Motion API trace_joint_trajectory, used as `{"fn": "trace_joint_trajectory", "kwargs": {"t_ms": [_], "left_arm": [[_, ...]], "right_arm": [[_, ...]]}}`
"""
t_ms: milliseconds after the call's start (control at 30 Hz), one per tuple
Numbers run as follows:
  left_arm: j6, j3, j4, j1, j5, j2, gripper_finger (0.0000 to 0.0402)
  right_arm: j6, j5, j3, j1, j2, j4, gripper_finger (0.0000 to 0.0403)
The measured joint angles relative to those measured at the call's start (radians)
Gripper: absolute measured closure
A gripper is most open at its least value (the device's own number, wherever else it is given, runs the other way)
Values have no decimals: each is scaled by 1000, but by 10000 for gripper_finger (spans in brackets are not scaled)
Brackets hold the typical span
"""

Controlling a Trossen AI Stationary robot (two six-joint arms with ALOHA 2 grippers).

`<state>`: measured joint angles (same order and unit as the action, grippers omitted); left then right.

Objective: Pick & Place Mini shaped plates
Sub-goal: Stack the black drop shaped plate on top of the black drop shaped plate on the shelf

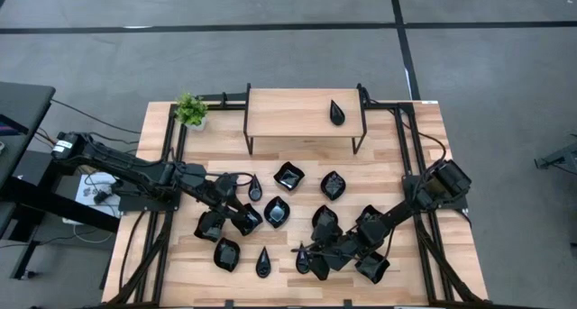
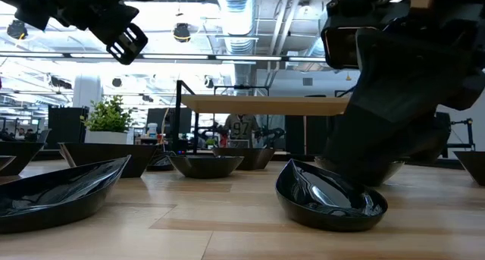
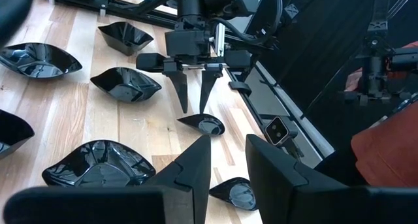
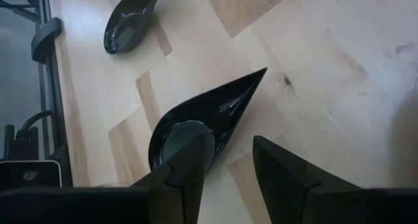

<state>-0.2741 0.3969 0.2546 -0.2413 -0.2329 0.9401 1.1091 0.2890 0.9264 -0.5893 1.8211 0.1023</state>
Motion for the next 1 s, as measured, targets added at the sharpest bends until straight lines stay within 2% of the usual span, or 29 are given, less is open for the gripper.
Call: {"fn": "trace_joint_trajectory", "kwargs": {"t_ms": [1000], "left_arm": [[0, 0, 10, 0, 0, 0, 305]], "right_arm": [[-8, 52, 0, -5, 0, -16, 278]]}}
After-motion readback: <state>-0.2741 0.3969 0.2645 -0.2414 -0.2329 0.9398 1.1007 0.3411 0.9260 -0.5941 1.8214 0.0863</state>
